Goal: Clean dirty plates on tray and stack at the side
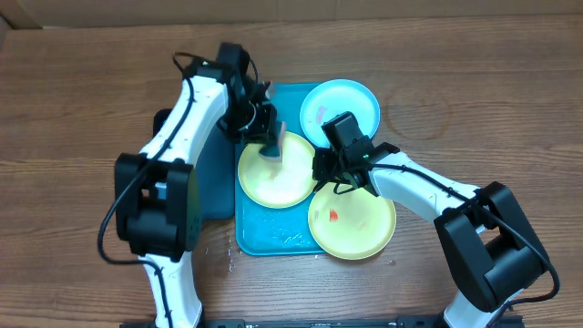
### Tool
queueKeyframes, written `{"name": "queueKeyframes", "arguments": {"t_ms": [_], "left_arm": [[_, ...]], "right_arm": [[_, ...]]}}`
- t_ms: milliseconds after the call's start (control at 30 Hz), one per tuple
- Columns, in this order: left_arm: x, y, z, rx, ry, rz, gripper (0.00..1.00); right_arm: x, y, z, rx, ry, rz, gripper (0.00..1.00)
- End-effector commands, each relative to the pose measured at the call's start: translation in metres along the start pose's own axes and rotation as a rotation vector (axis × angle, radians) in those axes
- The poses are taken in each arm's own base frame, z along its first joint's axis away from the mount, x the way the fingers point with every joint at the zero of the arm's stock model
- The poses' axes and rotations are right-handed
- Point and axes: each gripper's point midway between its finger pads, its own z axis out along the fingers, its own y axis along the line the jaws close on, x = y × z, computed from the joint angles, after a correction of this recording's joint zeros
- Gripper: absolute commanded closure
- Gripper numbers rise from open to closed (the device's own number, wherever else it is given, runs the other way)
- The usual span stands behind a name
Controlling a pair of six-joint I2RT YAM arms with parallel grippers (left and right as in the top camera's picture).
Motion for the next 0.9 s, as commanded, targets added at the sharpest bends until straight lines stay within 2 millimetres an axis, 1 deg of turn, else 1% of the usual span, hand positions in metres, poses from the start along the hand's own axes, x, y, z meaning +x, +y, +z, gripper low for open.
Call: {"name": "queueKeyframes", "arguments": {"t_ms": [0,67,267,367,500,600,700,867], "left_arm": [[0.001,0.0,-0.021,-0.122,-0.043,0.001,0.96],[0.009,0.008,-0.015,-0.187,-0.015,-0.017,0.96],[0.034,0.026,0.017,-0.319,0.043,-0.042,0.96],[0.043,0.041,0.031,-0.374,0.045,-0.09,0.96],[0.05,0.054,0.043,-0.401,0.047,-0.11,0.96],[0.051,0.06,0.044,-0.417,0.04,-0.131,0.96],[0.054,0.057,0.049,-0.384,0.048,-0.136,0.96],[0.061,0.034,0.069,-0.234,0.071,-0.13,0.96]], "right_arm": [[0.004,0.001,0.004,-0.006,0.011,-0.003,0.94],[0.003,0.001,0.004,-0.007,0.01,-0.003,0.94],[0.003,0.001,0.004,-0.007,0.01,-0.004,0.94],[0.003,0.001,0.004,-0.007,0.01,-0.004,0.94],[0.003,0.001,0.004,-0.007,0.01,-0.004,0.94],[0.003,0.001,0.004,-0.007,0.01,-0.004,0.94],[0.003,0.001,0.004,-0.007,0.01,-0.004,0.94],[0.003,0.001,0.004,-0.007,0.01,-0.004,0.94]]}}
